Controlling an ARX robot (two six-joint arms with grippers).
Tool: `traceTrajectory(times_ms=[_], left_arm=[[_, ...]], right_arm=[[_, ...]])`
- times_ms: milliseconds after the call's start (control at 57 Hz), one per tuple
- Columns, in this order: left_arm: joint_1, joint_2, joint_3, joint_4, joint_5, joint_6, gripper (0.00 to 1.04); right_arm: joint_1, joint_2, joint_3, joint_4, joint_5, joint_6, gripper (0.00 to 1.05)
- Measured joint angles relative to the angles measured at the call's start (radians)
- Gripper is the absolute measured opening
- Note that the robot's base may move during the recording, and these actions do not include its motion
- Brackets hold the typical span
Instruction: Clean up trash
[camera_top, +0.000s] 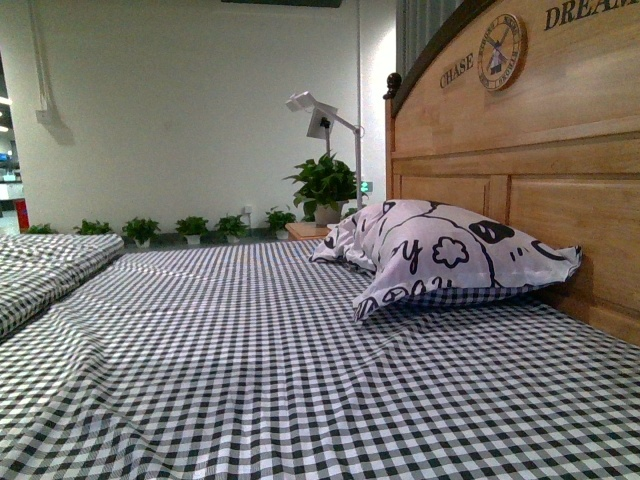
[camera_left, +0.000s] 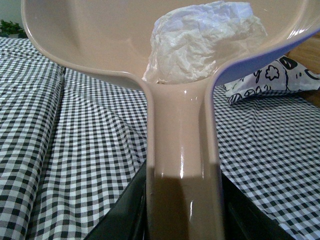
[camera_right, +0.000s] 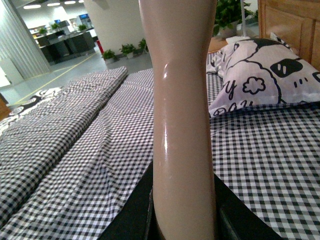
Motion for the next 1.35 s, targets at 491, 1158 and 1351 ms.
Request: traceTrajectory(times_ms=[491, 1158, 1351], left_arm=[[0.000, 0.000, 0.000, 0.000, 0.002, 0.000, 0.27], [0.000, 0.000, 0.000, 0.000, 0.002, 0.000, 0.27], [0.000, 0.000, 0.000, 0.000, 0.002, 0.000, 0.27]], right_arm=[[0.002, 0.004, 0.000, 0.000, -0.002, 0.000, 0.19], [0.002, 0.004, 0.000, 0.000, 0.000, 0.000, 0.19], [0.002, 0.004, 0.000, 0.000, 0.000, 0.000, 0.19]])
